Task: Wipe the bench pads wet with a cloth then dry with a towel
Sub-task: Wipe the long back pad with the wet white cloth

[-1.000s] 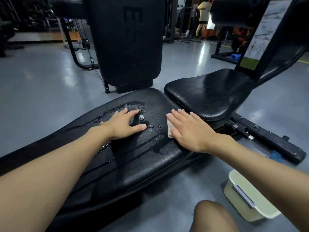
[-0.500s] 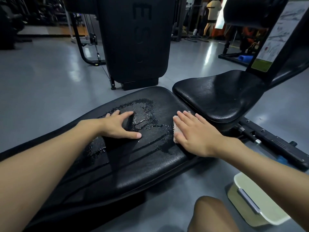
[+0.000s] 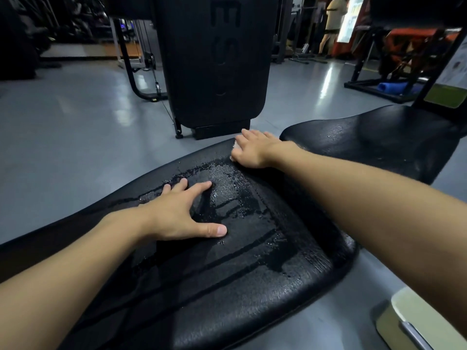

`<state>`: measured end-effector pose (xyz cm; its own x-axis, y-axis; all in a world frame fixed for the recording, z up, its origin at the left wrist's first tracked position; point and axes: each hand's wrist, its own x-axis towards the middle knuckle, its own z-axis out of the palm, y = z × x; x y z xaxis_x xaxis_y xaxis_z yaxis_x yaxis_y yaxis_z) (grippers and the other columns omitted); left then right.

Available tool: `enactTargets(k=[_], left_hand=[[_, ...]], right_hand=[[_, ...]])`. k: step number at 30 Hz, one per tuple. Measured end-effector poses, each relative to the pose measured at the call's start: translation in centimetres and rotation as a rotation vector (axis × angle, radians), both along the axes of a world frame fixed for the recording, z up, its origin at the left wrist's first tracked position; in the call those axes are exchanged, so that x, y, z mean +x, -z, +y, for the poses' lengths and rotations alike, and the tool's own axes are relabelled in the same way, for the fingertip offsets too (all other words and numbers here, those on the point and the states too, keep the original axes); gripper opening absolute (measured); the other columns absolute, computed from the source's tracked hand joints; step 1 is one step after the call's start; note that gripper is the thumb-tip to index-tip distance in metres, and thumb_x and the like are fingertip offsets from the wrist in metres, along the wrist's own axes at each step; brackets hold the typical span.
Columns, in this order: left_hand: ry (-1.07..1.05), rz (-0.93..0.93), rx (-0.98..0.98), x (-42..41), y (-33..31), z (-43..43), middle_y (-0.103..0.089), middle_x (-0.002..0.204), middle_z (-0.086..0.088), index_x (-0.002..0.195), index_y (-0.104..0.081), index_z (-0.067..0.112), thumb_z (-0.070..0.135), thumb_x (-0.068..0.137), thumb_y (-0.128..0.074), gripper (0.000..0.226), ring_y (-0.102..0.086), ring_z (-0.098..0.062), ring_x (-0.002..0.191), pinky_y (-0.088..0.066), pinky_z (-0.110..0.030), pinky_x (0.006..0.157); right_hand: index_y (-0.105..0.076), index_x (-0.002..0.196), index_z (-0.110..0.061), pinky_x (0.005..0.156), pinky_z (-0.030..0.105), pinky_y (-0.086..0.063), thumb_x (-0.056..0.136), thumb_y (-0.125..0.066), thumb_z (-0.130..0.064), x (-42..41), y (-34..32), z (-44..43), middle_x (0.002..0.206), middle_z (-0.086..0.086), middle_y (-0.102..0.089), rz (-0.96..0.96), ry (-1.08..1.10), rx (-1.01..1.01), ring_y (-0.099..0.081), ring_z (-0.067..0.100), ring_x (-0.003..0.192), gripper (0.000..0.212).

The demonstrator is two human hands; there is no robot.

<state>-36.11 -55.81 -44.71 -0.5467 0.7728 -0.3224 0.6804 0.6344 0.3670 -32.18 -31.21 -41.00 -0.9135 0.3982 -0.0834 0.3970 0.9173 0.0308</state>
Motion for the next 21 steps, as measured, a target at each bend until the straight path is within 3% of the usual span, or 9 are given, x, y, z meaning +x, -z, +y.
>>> enactTargets(k=[5, 10, 21], left_hand=[[-0.016, 0.002, 0.015, -0.2, 0.3, 0.1, 0.009, 0.167, -0.002, 0.147, -0.003, 0.063, 0.105, 0.026, -0.050, 0.137, 0.013, -0.031, 0.152, -0.009, -0.058, 0.122], [-0.027, -0.019, 0.041, 0.0, 0.0, 0.1, 0.007, 0.167, -0.008, 0.151, -0.008, 0.057, 0.100, 0.030, -0.056, 0.137, 0.014, -0.034, 0.152, -0.003, -0.053, 0.123], [-0.015, 0.022, 0.063, -0.9, 0.6, 0.2, -0.004, 0.167, -0.011, 0.152, -0.013, 0.053, 0.104, 0.032, -0.056, 0.137, 0.009, -0.030, 0.153, -0.004, -0.052, 0.124]], right_hand=[[-0.035, 0.151, -0.018, 0.120, 0.048, -0.019, 0.095, -0.019, -0.052, -3.0, 0.0, 0.6, 0.160, 0.008, -0.031, -0.005, 0.030, -0.002, -0.024, 0.027, 0.148, 0.068], [-0.019, 0.158, -0.019, 0.123, 0.047, -0.004, 0.101, -0.016, -0.048, -0.6, 0.6, -0.1, 0.168, 0.004, -0.005, -0.004, -0.030, -0.008, -0.003, 0.023, 0.154, 0.064], [-0.011, 0.159, -0.019, 0.124, 0.042, 0.001, 0.104, -0.018, -0.040, 15.8, 0.2, -7.2, 0.168, 0.003, -0.002, -0.003, -0.172, 0.012, 0.000, 0.019, 0.154, 0.059]])
